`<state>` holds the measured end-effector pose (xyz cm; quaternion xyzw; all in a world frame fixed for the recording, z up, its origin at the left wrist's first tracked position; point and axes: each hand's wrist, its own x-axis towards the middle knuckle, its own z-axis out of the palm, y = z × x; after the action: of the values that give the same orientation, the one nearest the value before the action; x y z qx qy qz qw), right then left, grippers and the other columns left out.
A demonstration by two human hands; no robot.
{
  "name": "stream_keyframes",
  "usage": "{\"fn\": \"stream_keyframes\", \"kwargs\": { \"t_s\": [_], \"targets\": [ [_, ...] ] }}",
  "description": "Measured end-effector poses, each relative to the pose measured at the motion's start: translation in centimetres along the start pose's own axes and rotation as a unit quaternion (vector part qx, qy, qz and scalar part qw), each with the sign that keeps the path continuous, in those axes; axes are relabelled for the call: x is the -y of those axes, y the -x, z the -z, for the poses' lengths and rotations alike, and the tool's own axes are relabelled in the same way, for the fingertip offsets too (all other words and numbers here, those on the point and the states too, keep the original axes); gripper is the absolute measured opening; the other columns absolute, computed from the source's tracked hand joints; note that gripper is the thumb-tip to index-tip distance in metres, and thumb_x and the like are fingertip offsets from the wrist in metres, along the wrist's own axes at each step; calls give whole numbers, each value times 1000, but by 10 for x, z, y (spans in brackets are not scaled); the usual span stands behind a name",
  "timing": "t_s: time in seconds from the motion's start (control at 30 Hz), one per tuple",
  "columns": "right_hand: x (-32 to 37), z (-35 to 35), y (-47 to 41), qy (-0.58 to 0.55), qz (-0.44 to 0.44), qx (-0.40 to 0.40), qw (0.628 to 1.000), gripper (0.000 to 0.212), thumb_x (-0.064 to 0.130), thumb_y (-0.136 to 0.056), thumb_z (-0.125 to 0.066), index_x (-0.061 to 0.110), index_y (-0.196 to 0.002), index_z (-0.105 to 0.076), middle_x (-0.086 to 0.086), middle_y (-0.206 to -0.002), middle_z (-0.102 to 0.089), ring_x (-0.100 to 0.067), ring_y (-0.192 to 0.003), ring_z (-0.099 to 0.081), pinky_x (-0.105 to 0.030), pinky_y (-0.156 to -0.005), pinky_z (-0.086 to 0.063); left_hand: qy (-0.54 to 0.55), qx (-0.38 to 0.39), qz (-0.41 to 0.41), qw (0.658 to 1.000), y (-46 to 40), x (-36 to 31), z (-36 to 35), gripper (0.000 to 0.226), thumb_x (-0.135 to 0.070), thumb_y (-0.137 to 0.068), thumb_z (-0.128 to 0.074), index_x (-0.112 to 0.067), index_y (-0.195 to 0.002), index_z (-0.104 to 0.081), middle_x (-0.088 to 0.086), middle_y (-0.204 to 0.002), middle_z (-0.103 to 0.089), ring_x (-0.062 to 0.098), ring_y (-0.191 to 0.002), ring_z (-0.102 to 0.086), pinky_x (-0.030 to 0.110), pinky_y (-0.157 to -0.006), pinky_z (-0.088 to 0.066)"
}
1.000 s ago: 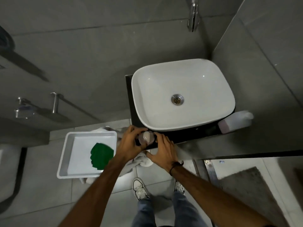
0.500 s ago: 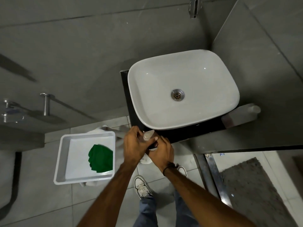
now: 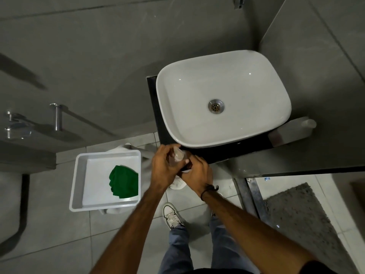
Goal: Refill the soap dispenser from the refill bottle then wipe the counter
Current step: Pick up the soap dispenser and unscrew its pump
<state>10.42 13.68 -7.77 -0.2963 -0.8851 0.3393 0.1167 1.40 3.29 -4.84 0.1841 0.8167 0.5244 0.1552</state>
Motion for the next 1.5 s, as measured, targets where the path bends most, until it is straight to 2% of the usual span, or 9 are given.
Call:
{"fn": "stream_keyframes", "kwargs": {
  "t_s": [0.1, 0.2, 0.3, 0.47, 0.63, 0.87, 1.03, 1.23, 1.5],
  "targets": [
    [-1, 0, -1, 7, 10, -6, 1000, 60, 52, -59, -87, 26, -110, -69, 2, -95, -74, -22, -88, -70, -27, -67, -53, 14, 6, -4, 1000, -2, 5, 6, 30, -31, -63, -94, -35, -79, -68, -13, -80, -55, 5, -70, -55, 19, -59, -46],
    [-1, -3, 1, 13, -3, 3, 1000, 52, 55, -60, -83, 25, -100, -69, 2, -91, -75, -22, -84, -71, -25, -65, -50, -21, -46, 28, 998, -4, -3, -2, 52, -36, -52, -98, -33, -68, -48, -8, -71, -52, 8, -61, -48, 22, -52, -42],
    [-5, -5, 3, 19, -27, 12, 999, 48, 53, -59, -86, 24, -94, -69, 2, -87, -75, -21, -81, -71, -22, -66, -47, -32, -33, 32, 998, -3, -7, -4, 55, -44, -54, -96, -23, -75, -50, -5, -74, -53, 12, -65, -50, 23, -55, -42],
    [-6, -3, 2, 9, -17, 6, 1000, 61, 64, -59, -77, 31, -110, -66, 6, -94, -75, -17, -86, -71, -20, -67, -47, -19, 76, -20, 997, -2, 3, 14, 37, -14, -68, -91, -24, -99, -73, -11, -95, -56, -6, -87, -58, 10, -70, -49],
    [-7, -5, 4, 19, -39, 11, 999, 57, 55, -58, -87, 28, -104, -69, 5, -93, -76, -18, -86, -72, -18, -69, -42, -56, -19, 16, 998, -2, -6, -2, 50, -29, -56, -98, -16, -72, -52, -4, -74, -55, 7, -64, -48, 25, -54, -43],
    [-11, 3, 5, 10, -48, 11, 999, 57, 63, -60, -77, 27, -104, -69, 3, -88, -76, -19, -81, -72, -21, -67, -48, -34, 64, -34, 997, 6, 1, 7, 45, -24, -68, -90, -37, -106, -70, -26, -99, -53, -1, -90, -58, 23, -73, -53],
    [-9, 4, 6, 27, -67, 17, 997, 51, 61, -60, -79, 27, -97, -69, 5, -82, -75, -16, -76, -71, -19, -62, -41, -67, -21, 4, 998, 5, -10, -7, 51, -42, -59, -94, -16, -79, -54, -2, -77, -56, 13, -68, -53, 29, -56, -47],
    [-7, 7, 6, 13, -40, 12, 999, 61, 50, -62, -88, 30, -116, -69, 3, -100, -77, -23, -93, -72, -22, -72, -45, -35, 39, -15, 999, 12, -7, 1, 46, -24, -68, -92, -24, -108, -69, -5, -102, -57, 9, -94, -60, 24, -76, -55],
    [-5, 4, 9, -1, -67, 28, 997, 61, 58, -64, -85, 30, -114, -67, 5, -98, -77, -19, -93, -72, -27, -73, -54, -83, -81, 21, 993, 17, -20, -5, 44, -32, -60, -96, -20, -76, -57, 0, -80, -56, 2, -65, -49, 9, -56, -39]
  ]
}}
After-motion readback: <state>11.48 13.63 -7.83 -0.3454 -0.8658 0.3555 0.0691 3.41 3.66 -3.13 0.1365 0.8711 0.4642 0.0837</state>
